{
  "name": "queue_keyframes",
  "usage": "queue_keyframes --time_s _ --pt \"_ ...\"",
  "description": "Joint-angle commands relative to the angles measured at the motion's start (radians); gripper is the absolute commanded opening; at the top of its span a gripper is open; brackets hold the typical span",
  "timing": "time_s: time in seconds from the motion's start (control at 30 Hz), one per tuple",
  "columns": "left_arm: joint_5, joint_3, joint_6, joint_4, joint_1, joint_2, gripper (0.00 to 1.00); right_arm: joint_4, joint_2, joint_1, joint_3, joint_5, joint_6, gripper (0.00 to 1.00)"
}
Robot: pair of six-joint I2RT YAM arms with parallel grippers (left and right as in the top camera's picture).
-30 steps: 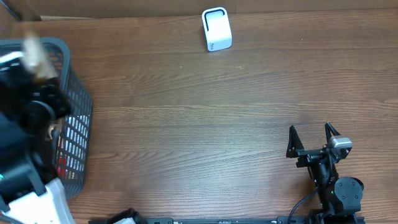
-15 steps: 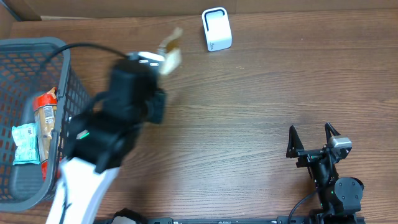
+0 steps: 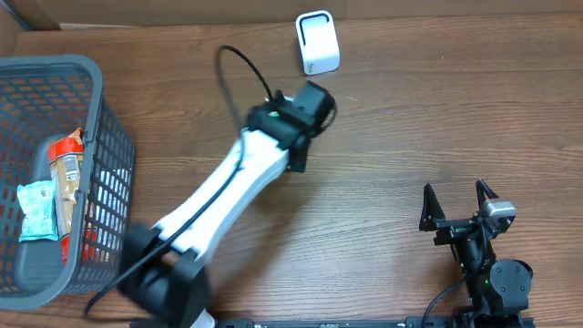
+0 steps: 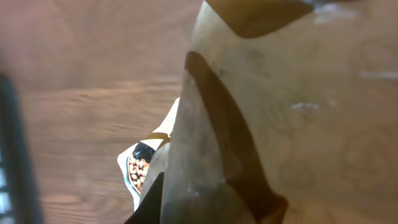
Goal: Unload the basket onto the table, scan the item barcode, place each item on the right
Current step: 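Lift the snack bag out and place it on the table center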
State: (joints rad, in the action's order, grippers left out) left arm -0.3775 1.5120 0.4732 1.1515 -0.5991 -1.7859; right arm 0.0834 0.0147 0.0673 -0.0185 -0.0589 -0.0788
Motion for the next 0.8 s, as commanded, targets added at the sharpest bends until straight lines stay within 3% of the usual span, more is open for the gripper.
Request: queue_keyframes --time_s 0.0,0.2,0.27,0.37,0.53,0.77 --pt "0.015 -0.005 0.143 0.000 -0.035 -0.079 0.04 -0.004 -0.012 0.005 0.011 0.013 -0.007 1.00" --pt "0.031 -0.005 0.265 -0.026 -0.040 -0.167 0.07 -0.004 -0.012 0.005 0.011 0.013 -0.007 1.00" --pt "0.080 -0.005 0.263 -0.059 -0.040 -0.179 0.35 -0.004 -0.012 0.005 0.011 0.013 -0.007 1.00" --pt "0.135 -0.003 0.245 -0.107 -0.042 -0.181 0.62 -0.004 -0.012 0.005 0.011 0.013 -0.007 1.00" --pt "0.175 0.115 0.179 -0.083 -0.039 -0.163 0.63 -0.004 -0.012 0.005 0.011 0.013 -0.007 1.00" --pt "0.159 0.548 0.079 0.158 0.068 -0.050 0.65 -0.004 -0.012 0.005 0.011 0.013 -0.007 1.00"
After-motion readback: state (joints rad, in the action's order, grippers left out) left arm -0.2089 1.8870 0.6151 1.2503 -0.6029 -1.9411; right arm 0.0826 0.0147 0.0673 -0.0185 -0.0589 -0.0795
